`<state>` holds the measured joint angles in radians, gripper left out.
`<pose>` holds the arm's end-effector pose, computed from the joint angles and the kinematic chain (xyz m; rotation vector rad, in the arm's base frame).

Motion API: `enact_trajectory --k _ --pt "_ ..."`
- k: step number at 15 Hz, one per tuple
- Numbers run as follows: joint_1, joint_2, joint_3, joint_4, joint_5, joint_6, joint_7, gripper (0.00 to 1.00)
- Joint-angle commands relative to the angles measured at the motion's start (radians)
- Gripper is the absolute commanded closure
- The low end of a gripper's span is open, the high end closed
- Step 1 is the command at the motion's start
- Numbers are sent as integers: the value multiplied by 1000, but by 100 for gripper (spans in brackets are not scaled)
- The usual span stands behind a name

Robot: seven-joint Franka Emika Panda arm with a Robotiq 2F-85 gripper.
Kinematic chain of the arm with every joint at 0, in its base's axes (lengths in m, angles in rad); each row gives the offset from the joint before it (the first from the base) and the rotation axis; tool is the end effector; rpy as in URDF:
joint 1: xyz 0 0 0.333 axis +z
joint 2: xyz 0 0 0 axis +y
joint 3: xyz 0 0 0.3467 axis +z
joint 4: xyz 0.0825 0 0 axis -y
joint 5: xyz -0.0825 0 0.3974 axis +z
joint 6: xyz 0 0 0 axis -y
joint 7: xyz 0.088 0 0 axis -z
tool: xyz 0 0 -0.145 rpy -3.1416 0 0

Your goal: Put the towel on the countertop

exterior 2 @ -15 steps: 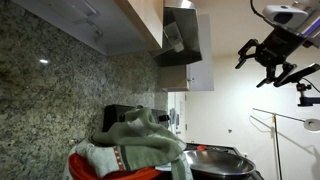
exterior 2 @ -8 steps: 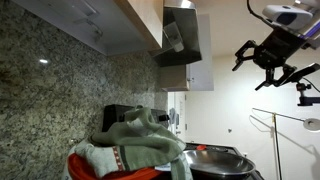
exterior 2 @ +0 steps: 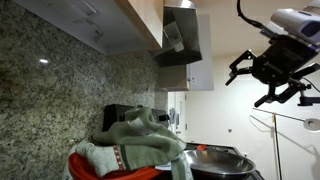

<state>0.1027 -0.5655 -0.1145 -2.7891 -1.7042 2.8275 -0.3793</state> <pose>0.3776 0.0373 0.3908 1.2714 1.7834 0.3292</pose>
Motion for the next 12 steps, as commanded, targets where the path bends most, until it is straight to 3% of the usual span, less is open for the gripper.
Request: enact_trajectory --k 1,12 --pt "-1 68 32 1 -23 37 -48 0" --pt "79 233 184 -2 43 36 -100 0"
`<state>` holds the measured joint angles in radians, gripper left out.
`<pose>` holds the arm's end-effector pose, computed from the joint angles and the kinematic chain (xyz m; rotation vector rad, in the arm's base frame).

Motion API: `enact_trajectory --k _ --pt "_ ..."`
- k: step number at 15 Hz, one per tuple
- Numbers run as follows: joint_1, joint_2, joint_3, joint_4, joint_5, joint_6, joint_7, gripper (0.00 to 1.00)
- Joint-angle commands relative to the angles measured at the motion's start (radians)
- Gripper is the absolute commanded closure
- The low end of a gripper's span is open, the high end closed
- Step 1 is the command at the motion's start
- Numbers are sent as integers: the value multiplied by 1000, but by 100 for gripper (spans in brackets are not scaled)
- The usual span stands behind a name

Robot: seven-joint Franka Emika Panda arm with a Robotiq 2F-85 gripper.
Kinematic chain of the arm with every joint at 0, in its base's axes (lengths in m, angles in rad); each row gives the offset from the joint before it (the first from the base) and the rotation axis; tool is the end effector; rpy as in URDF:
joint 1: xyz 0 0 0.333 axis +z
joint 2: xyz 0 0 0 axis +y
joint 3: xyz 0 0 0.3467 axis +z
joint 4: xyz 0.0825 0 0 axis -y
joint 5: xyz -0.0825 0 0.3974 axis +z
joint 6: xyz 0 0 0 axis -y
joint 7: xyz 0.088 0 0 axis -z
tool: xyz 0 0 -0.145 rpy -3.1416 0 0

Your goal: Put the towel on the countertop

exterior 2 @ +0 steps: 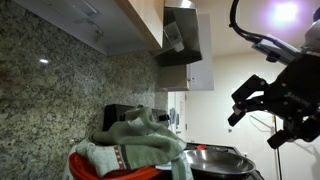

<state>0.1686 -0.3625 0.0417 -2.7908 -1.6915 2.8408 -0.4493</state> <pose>0.3640 0.1180 0.3115 1.0220 2.1152 0.2183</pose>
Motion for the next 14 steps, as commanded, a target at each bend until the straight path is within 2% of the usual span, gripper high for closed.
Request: enact_trajectory --k 1,3,4,8,11,14 --pt "17 47 34 0 50 30 -45 0" --pt "24 85 36 0 115 47 -93 0" --pt "27 113 27 0 187 61 -147 0" --pt "74 218 -47 -1 577 55 -407 0" --pt "163 295 -157 0 866 76 -605 0" --pt "278 370 -262 1 1146 150 -754 0"
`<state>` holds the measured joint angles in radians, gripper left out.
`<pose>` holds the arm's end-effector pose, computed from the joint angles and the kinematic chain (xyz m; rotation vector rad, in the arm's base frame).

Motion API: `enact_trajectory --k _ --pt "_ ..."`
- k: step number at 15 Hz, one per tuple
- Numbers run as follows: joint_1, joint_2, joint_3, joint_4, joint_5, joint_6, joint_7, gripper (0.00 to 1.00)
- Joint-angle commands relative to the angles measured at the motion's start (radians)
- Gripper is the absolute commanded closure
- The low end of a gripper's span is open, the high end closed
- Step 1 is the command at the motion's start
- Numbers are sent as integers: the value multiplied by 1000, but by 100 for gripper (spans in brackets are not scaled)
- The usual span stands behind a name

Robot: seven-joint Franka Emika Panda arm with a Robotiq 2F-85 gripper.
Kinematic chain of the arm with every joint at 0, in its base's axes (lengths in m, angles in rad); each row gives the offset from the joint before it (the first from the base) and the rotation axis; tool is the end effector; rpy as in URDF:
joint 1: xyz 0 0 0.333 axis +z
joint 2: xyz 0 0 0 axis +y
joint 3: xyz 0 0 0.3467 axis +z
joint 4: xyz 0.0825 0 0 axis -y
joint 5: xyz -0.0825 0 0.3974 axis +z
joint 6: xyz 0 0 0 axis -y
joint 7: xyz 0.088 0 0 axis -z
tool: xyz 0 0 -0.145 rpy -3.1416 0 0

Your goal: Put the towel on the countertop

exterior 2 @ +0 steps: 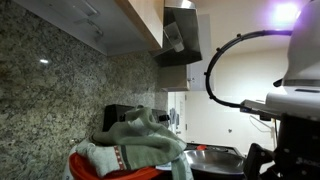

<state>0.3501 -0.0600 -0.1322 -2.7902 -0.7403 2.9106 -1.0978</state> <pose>0.3788 0.1211 0.2205 1.5209 2.4304 0.0868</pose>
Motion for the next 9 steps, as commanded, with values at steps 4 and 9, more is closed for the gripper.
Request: enact_trajectory --k 4,9 --pt "80 22 53 4 568 14 -176 0" --pt "116 -228 7 -8 928 -45 -288 0"
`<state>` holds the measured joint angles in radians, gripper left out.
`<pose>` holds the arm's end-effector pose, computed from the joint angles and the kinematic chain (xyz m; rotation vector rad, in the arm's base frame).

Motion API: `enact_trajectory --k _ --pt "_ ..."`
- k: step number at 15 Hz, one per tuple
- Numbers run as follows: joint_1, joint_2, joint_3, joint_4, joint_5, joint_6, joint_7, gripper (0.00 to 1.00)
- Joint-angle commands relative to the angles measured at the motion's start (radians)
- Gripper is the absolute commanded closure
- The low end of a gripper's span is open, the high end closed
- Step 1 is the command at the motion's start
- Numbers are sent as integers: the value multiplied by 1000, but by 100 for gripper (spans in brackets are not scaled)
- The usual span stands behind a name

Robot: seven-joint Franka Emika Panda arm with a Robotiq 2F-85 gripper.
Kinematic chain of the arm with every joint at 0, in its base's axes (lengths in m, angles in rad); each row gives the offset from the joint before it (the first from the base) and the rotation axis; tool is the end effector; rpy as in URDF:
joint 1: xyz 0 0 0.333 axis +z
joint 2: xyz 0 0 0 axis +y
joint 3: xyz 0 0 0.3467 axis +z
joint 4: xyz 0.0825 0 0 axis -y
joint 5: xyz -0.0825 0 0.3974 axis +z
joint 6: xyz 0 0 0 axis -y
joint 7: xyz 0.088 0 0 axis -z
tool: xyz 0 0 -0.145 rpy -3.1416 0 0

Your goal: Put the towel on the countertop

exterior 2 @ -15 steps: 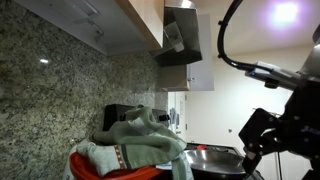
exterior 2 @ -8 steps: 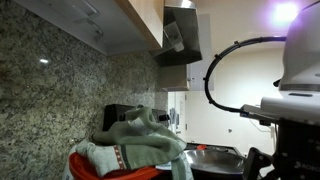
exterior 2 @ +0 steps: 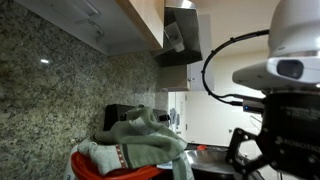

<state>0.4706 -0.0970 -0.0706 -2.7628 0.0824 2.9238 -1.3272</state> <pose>0.3937 0.1623 0.2526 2.0610 2.2277 0.3750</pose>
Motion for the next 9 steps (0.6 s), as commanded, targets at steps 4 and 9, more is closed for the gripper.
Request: enact_trajectory --k 4,9 --pt "-152 -297 -62 -13 41 -23 -11 0" --pt "-134 -312 -158 41 79 -331 -93 0"
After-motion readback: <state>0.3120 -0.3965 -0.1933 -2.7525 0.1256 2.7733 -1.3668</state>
